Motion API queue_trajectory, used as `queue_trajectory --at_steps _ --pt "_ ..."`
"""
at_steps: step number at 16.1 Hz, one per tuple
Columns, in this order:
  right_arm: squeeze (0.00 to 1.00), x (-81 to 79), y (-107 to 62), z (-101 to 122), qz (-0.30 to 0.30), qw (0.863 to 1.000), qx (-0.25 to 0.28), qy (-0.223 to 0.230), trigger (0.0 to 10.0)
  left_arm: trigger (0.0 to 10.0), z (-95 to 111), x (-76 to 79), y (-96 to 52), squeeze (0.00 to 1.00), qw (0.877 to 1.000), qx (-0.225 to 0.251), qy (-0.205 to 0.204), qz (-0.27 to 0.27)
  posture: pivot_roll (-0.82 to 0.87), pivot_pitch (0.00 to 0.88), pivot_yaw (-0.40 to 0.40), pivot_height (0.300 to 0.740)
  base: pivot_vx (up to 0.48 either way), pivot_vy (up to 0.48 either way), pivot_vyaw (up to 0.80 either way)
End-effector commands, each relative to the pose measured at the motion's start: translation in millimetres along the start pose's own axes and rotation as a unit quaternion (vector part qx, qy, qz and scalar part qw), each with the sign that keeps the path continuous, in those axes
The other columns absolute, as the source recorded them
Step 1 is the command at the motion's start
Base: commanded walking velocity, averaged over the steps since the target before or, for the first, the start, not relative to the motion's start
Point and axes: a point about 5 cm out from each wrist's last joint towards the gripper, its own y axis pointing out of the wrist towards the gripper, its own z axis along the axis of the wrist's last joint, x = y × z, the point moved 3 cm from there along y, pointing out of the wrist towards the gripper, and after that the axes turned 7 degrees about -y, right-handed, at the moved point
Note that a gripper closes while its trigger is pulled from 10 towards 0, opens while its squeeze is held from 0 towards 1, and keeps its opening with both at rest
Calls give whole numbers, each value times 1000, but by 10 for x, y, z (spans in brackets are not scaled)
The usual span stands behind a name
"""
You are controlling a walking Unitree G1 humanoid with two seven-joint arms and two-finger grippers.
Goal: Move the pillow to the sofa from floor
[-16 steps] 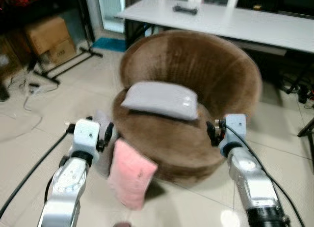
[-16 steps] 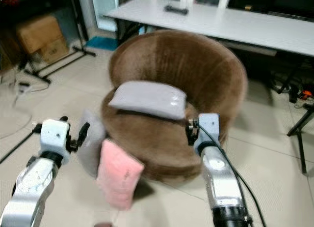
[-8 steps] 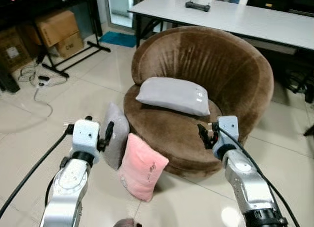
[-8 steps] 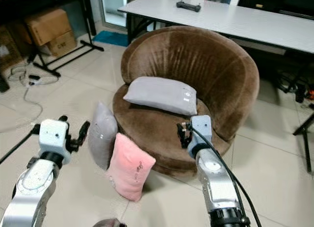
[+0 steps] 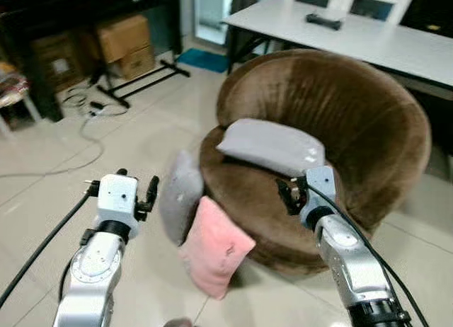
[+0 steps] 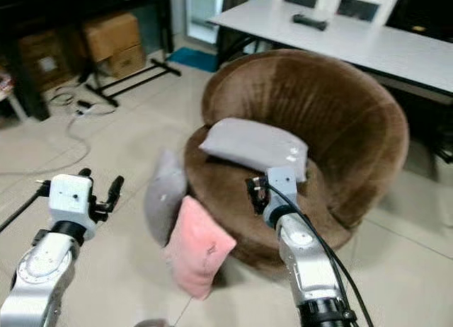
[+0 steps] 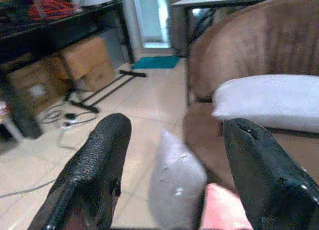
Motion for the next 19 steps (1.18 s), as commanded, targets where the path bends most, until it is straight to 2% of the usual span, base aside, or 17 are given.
queue_trajectory --at_steps 1,3,15,16,19 --pt "0 -15 6 89 4 1000 15 -8 10000 10000 25 -32 -6 0 1000 1 5 5 171 0 -24 740 251 0 800" --pt "0 -14 10 89 1 1000 15 -7 10000 10000 26 -31 -10 0 1000 1 6 4 173 0 -25 740 251 0 800" --pt "0 14 62 115 -10 1000 19 -4 10000 10000 35 -27 -30 0 1000 -1 6 5 182 0 -35 740 251 0 0" --pt "0 17 58 104 -9 1000 15 12 10000 10000 33 -29 -30 0 1000 -1 6 4 181 0 -34 740 244 0 -763" --pt "0 37 51 103 -13 1000 16 10 10000 10000 30 -22 -20 0 1000 -2 5 1 178 0 -30 740 250 0 -771"
